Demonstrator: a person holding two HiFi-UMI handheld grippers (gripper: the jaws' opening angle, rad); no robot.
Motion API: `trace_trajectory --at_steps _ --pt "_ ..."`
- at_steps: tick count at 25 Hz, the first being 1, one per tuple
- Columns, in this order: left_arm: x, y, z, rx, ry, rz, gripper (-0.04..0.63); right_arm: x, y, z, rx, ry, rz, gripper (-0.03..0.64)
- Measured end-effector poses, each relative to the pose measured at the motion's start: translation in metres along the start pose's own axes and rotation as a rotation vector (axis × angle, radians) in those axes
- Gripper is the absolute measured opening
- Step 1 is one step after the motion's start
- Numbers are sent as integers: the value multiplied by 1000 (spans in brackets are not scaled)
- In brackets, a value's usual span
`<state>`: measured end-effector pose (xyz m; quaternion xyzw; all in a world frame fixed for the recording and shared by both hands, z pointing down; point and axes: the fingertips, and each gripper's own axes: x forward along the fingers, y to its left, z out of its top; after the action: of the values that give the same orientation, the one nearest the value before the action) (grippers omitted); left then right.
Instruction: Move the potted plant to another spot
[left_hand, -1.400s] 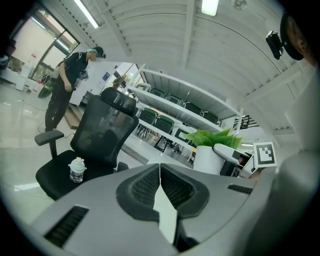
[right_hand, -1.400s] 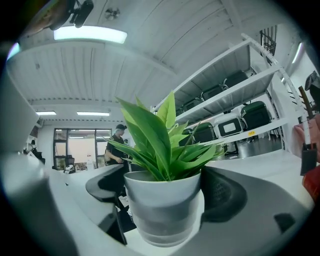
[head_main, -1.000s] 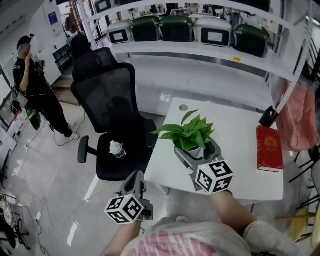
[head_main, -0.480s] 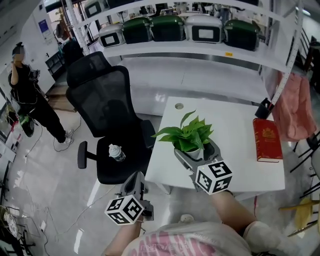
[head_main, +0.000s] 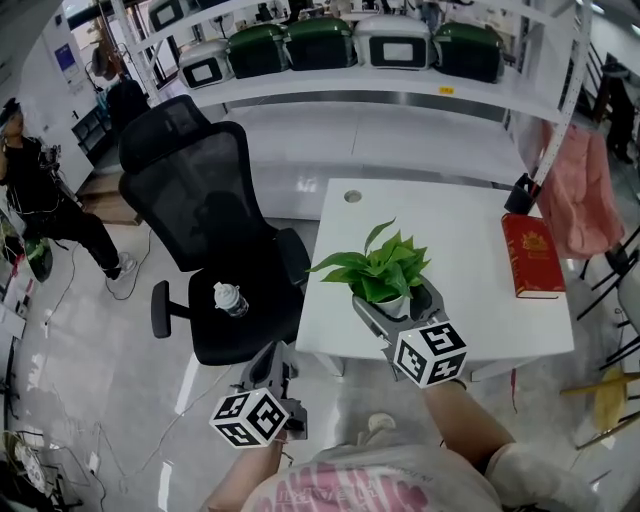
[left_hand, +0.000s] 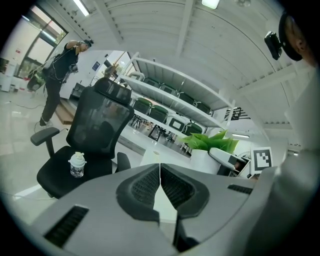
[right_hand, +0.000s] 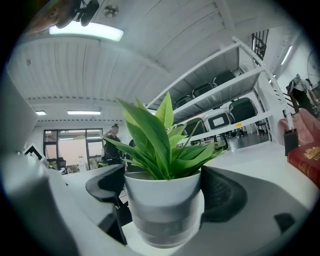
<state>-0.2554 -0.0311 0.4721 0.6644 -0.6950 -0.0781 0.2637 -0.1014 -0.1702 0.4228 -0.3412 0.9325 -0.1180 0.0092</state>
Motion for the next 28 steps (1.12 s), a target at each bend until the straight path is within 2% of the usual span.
trace_trajectory --at_steps 10,28 --pt "3 6 -24 2 26 -25 25 -4 1 -35 7 7 -15 494" --pt "-1 42 -83 20 49 -12 25 -10 5 -111 -70 -10 -22 495"
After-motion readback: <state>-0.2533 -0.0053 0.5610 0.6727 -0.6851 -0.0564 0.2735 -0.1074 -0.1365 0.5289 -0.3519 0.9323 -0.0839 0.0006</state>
